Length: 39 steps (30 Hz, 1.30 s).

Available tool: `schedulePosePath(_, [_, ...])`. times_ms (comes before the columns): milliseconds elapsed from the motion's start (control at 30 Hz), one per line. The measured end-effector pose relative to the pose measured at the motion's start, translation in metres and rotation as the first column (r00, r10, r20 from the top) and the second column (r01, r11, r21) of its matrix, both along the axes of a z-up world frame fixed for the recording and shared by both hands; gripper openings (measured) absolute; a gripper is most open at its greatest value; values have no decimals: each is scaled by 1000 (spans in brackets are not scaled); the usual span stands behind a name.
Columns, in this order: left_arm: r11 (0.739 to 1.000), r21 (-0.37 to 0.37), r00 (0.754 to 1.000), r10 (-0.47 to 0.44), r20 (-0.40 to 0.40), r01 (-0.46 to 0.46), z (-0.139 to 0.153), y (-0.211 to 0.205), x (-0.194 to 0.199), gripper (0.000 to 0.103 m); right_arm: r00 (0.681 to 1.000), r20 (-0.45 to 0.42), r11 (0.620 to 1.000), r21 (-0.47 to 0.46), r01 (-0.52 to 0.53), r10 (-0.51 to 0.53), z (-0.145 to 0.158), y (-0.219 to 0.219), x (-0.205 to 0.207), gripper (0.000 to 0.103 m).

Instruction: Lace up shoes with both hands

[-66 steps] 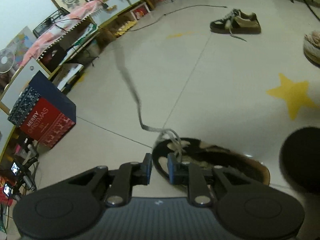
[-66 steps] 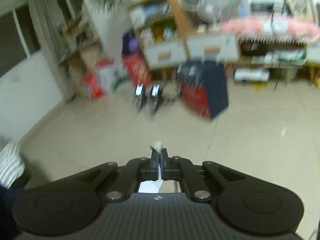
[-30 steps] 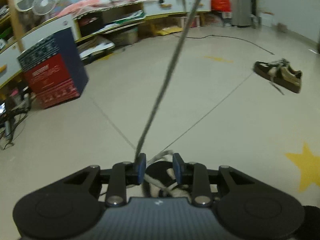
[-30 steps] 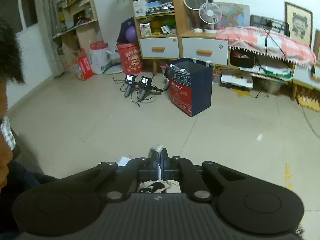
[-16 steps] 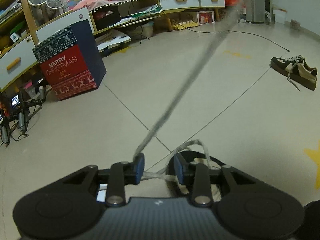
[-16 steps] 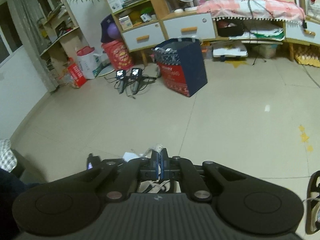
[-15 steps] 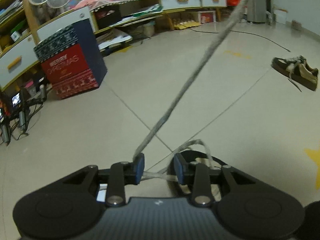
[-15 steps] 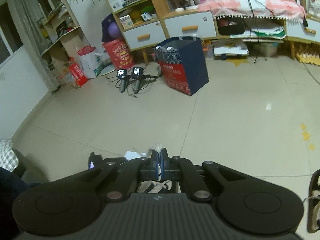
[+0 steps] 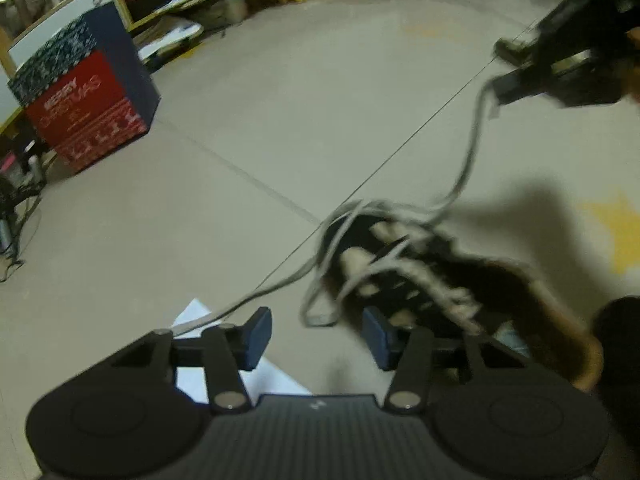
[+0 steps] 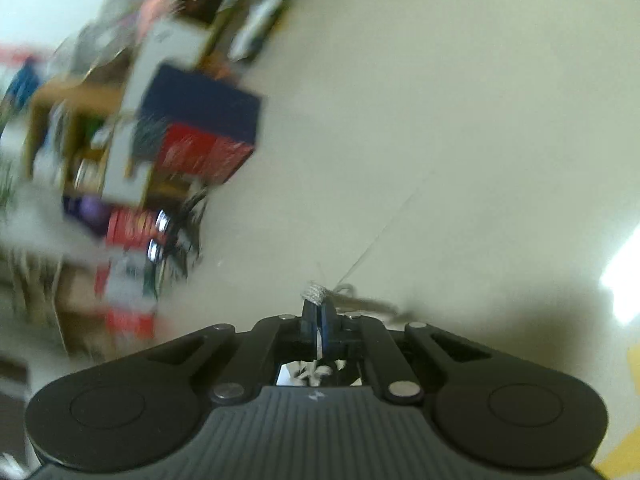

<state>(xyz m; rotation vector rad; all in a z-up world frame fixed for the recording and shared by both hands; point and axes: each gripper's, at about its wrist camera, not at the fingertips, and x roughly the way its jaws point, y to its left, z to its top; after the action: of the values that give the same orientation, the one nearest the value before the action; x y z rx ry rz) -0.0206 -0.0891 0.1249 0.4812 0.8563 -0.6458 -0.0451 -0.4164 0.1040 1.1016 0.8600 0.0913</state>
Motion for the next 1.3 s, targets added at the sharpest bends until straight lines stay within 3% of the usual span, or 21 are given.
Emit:
schedulePosePath(100, [994,-59,996,-92,12,92,13,-22,-13,37,998,68,1000,9,-4,3,12,-6,-3,3])
schedulePosePath(233, [968,65,970,-244,13,243,-8,-59,-23,19,989,97,993,-50,-103,108,10,25,-9,3])
schedulePosePath(267, [958,93,962,-272,2,270,-15,-66,-24,17,988,95,991,-61,-118,123,4,33,-12,3])
schedulePosePath(367, [948,75,951,-307,-46,310,-20,-63,-19,16,987,75,986,-95,-135,142,-19,48,-14,3])
schedulePosePath(500, [923,87,925,-367,-98,375,-27,-60,-13,16,984,89,986,-75,-148,155,-41,62,-15,3])
schedulePosePath(600, [945,54,944,-315,-97,321,-31,-62,-2,16,979,102,982,-87,-168,176,-47,69,-9,3])
schedulePosePath(767, [960,61,962,-272,-24,273,-40,-67,-8,16,980,88,981,-91,-171,179,-55,77,-2,3])
schedulePosePath(1000, [975,21,975,-222,-2,222,-47,-69,-13,16,984,74,984,-76,-158,164,-59,87,6,3])
schedulePosePath(1300, [972,31,972,-233,21,232,-47,-64,-16,12,979,65,981,-52,-188,191,-57,91,12,3])
